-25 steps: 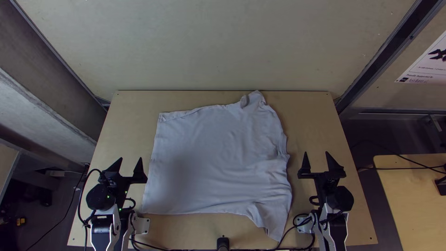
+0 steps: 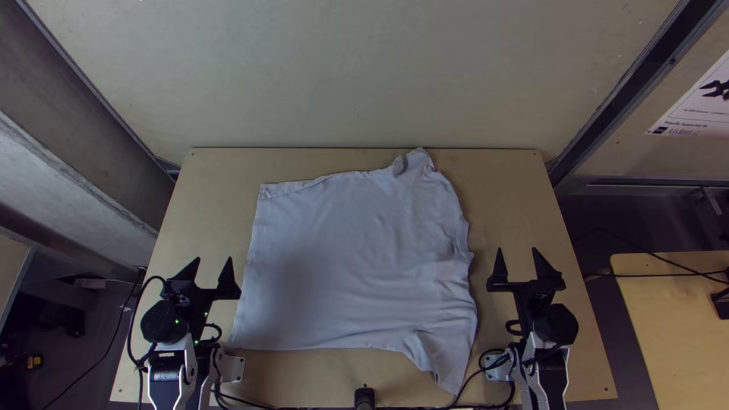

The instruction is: Fold the t-shirt

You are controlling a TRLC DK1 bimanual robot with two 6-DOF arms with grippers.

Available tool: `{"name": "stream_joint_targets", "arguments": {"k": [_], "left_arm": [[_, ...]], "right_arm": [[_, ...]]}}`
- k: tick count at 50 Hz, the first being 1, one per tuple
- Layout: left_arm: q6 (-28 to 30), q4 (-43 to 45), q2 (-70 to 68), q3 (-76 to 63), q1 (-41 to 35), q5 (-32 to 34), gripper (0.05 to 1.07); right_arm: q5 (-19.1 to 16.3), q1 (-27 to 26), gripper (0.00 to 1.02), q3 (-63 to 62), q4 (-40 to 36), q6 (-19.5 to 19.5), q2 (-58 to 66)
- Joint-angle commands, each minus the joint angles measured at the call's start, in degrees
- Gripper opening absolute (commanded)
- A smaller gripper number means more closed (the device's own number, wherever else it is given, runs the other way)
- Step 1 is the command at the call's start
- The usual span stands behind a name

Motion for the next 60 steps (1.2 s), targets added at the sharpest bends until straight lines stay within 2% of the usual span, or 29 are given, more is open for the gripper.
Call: {"name": "stream_joint_targets", "arguments": {"k": [1, 12, 15, 19, 28, 36, 43, 52, 60], "left_arm": [[0.69, 0.10, -0.82, 0.21, 0.15, 0.24, 1.03], [0.69, 0.10, -0.82, 0.21, 0.15, 0.24, 1.03], [0.69, 0.10, -0.82, 0.21, 0.15, 0.24, 1.03], [0.69, -0.17, -0.82, 0.30, -0.38, 0.24, 1.03], [0.69, -4.12, -0.82, 0.91, -0.64, 0.33, 1.03], [0.69, -4.30, -0.82, 1.00, -0.82, 0.33, 1.03], [1.22, -9.04, -0.91, 1.79, -0.82, 0.33, 1.03], [1.48, -5.00, -0.73, 2.49, -1.26, -0.28, 1.03], [3.33, 2.38, 1.90, 5.31, 0.68, -0.46, 1.03]], "right_arm": [[0.49, 0.32, 0.99, -0.71, -0.54, -0.71, -0.16], [0.49, 0.32, 0.99, -0.62, -0.54, -0.71, -0.16], [0.49, 0.50, 0.99, -0.62, -0.54, 1.93, -0.16], [0.49, 1.73, 0.99, -0.71, -0.45, 2.72, -0.25], [1.37, 1.47, 0.99, -0.62, -0.63, 2.54, -0.25], [1.46, 0.23, 0.99, -0.62, -0.54, 1.40, -0.25], [2.78, -0.56, 0.99, 0.08, 0.43, -0.89, -0.34], [3.13, -1.96, 0.99, 4.65, 2.45, -1.15, -0.25], [3.04, -1.35, 0.99, 11.86, 3.06, -1.33, 1.86]]}}
